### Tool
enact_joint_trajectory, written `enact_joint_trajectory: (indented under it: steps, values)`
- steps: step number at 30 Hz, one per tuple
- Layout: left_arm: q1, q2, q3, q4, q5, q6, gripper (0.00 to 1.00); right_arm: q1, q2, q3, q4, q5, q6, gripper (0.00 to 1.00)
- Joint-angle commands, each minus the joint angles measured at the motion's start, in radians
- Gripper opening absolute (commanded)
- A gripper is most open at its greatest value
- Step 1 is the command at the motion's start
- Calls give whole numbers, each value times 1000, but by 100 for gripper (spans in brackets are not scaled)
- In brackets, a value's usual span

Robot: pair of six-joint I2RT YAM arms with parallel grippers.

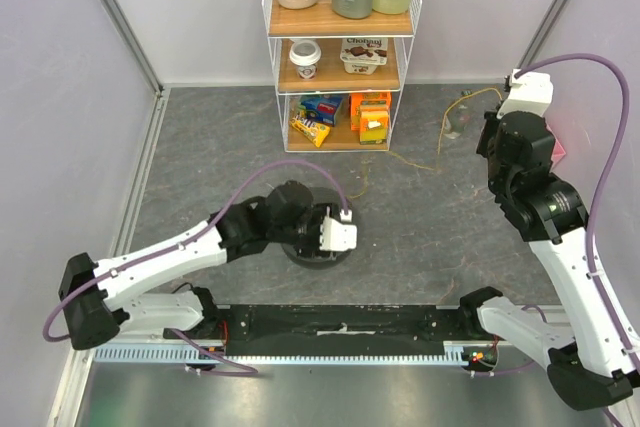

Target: Wrap the cables

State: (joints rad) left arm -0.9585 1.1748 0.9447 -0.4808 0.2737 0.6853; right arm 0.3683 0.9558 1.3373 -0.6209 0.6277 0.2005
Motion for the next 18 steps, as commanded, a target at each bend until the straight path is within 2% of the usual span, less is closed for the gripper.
enact_joint_trajectory:
  steps: [1, 2, 3, 5, 8, 12, 15, 18]
  values:
    - [-149, -38, -86, -7, -269, -49, 68, 0, -31, -62, 1, 30, 34, 0]
    - [-176, -38, -93, 4, -319, -61, 70, -2, -34, -73, 3, 20, 36, 0]
    - [-207, -34, -95, 1, -350, -61, 83, -2, -35, -82, 1, 15, 37, 0]
    - [-285, -26, -103, 13, -439, -84, 91, 0, -40, -96, 3, 10, 31, 0]
    - [-347, -30, -122, 69, -543, -122, 93, 0, -45, -115, 6, -2, 22, 0]
    - [-459, 54, -176, 208, -827, -131, 99, 0, -52, -145, 10, -26, 25, 0]
    - [-529, 127, -194, 284, -907, -127, 100, -2, -45, -156, 20, -33, 8, 0]
    - [-583, 207, -237, 453, -1020, -60, 100, 0, -40, -159, 29, -36, -6, 0]
